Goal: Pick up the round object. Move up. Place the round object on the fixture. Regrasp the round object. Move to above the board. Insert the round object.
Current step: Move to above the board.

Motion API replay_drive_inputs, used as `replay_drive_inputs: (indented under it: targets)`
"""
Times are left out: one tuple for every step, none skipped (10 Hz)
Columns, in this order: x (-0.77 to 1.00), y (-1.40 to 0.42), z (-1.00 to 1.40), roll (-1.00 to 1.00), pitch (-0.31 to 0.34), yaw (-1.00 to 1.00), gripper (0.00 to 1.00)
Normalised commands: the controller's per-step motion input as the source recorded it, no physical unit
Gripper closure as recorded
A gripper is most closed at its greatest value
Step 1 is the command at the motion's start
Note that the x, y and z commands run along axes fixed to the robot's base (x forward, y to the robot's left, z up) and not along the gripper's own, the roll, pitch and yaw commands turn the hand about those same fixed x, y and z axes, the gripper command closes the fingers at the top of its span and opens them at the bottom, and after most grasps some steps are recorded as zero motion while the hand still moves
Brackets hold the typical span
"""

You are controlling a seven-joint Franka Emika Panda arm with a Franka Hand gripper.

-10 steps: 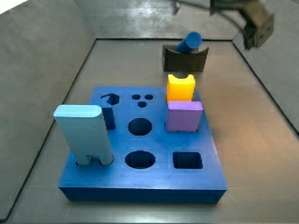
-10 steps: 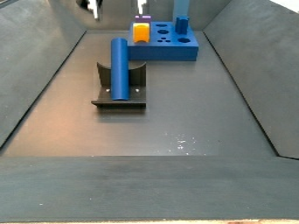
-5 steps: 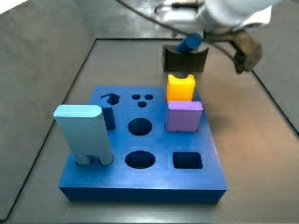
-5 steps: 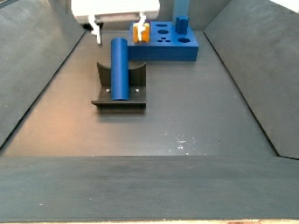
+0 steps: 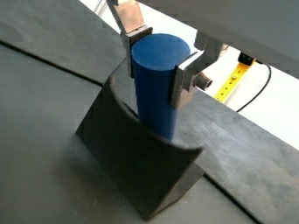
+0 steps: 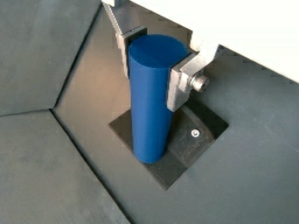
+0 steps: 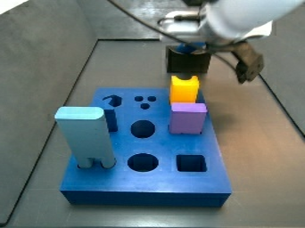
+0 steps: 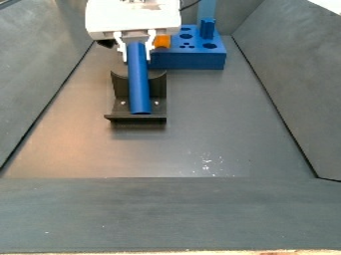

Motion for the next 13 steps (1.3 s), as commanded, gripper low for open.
replay_drive_inputs:
  targets:
    - [0.04, 0.07, 1.0, -0.48, -0.02, 0.05, 1.0]
    - [0.03, 0.07, 1.0, -0.34, -0.062, 0.03, 1.0]
    - [0.03, 0.06, 1.0, -0.24, -0.085, 0.02, 1.0]
    - [0.02, 0.06, 1.0, -0.16, -0.087, -0.01, 1.0]
    - [0.02, 0.06, 1.0, -0.14, -0.078, -0.02, 1.0]
    - [0.01, 0.06, 1.0, -0.09, -0.042, -0.05, 1.0]
    - [0.01, 0.06, 1.0, -0.08, -0.026, -0.06, 1.0]
    - [0.01, 0.06, 1.0, -0.07, 0.004, -0.06, 1.0]
    - [0.0, 0.06, 1.0, -0.07, 0.033, -0.06, 1.0]
    - [0.0, 0.05, 1.0, -0.07, 0.062, -0.05, 1.0]
    - [0.0, 0.05, 1.0, -0.07, 0.078, -0.04, 1.0]
    - [0.0, 0.04, 1.0, -0.06, 0.1, -0.02, 1.0]
    - [0.0, 0.04, 1.0, -0.06, 0.114, 0.0, 1.0]
